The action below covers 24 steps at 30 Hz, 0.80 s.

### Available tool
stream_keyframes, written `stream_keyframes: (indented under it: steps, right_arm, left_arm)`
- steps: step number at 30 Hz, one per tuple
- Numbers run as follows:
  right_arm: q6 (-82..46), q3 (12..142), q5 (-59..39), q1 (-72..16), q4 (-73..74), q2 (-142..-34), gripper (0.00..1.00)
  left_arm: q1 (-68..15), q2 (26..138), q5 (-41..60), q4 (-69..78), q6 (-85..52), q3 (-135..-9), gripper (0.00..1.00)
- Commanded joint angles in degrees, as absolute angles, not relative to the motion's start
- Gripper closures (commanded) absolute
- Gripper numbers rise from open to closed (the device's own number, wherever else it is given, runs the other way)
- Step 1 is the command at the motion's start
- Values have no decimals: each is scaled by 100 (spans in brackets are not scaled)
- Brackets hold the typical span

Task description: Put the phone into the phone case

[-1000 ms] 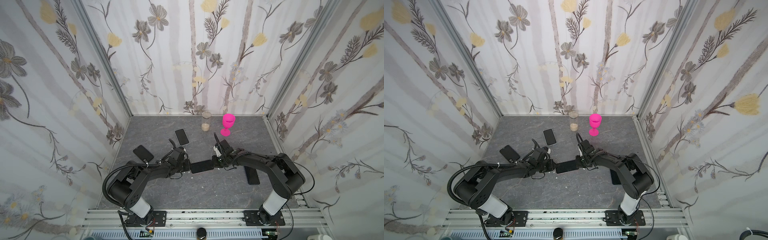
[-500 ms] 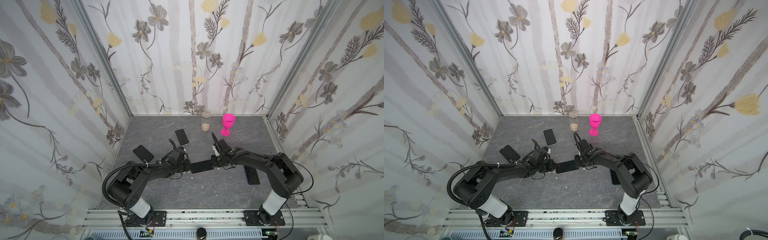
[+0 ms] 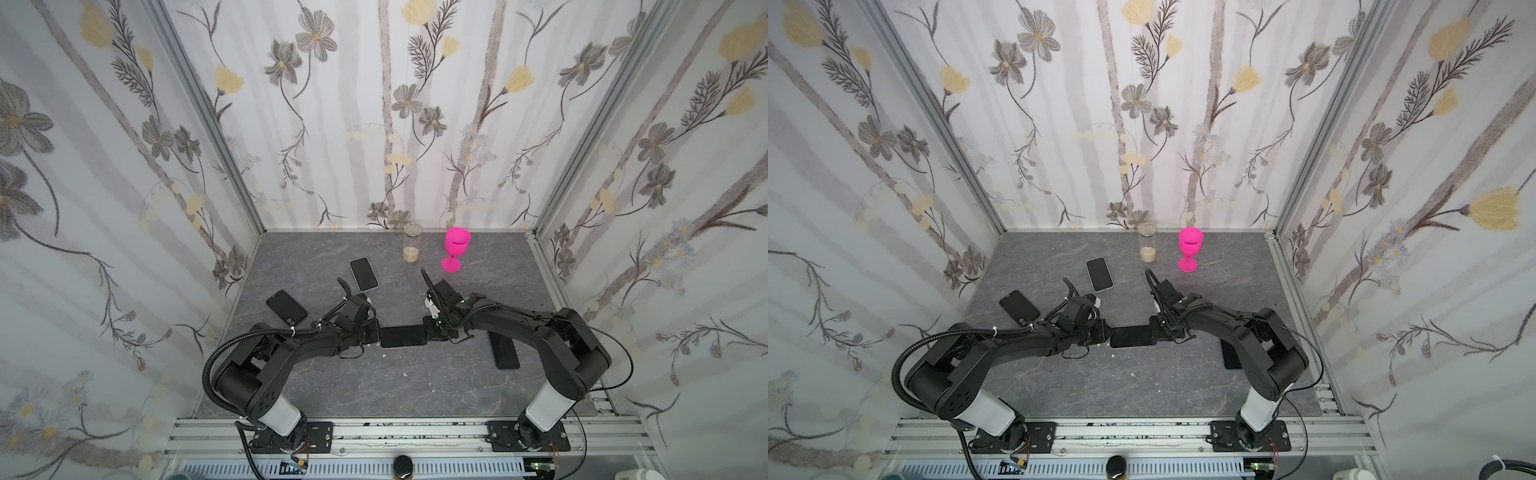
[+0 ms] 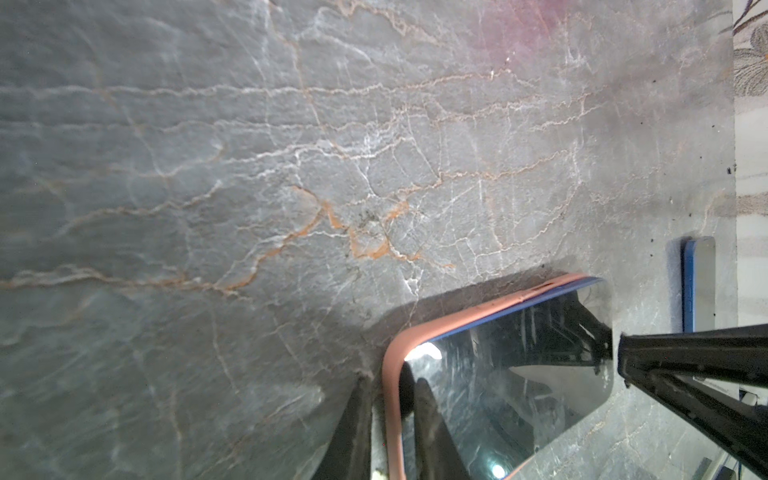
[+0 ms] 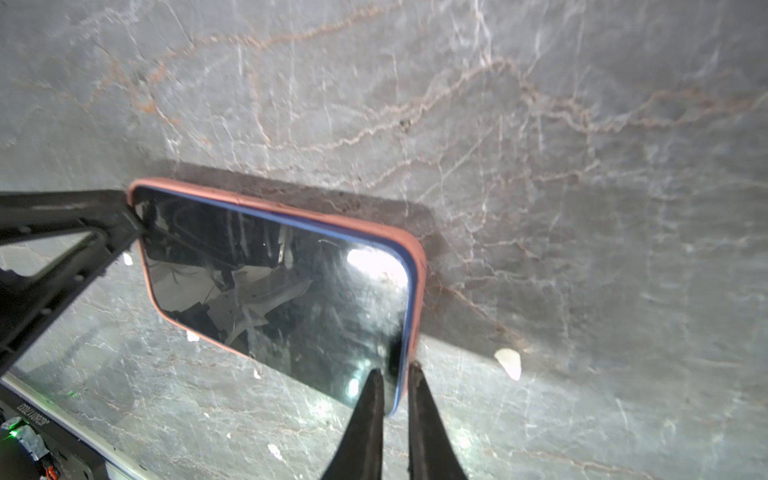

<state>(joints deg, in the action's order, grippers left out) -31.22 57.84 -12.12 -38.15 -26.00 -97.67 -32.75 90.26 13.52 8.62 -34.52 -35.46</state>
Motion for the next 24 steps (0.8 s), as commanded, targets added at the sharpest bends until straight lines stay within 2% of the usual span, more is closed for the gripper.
stream_keyframes:
  steps: [1, 10, 24]
  right_arm:
    - [-3109, 5715, -1284, -3842, -2675, -9706, 86]
    - [-3126, 5581, -1442, -3872, -2465, -9858, 90]
    - [-3114, 5367, -1075, -3895, -2645, -10165, 92]
  left_arm:
    - [-3270, 9002, 1300, 615, -3472, -3544, 82]
    - [-3270, 9035, 1370, 637, -3505, -3550, 82]
    - [-3276, 9049, 1472, 818, -3632, -3370, 82]
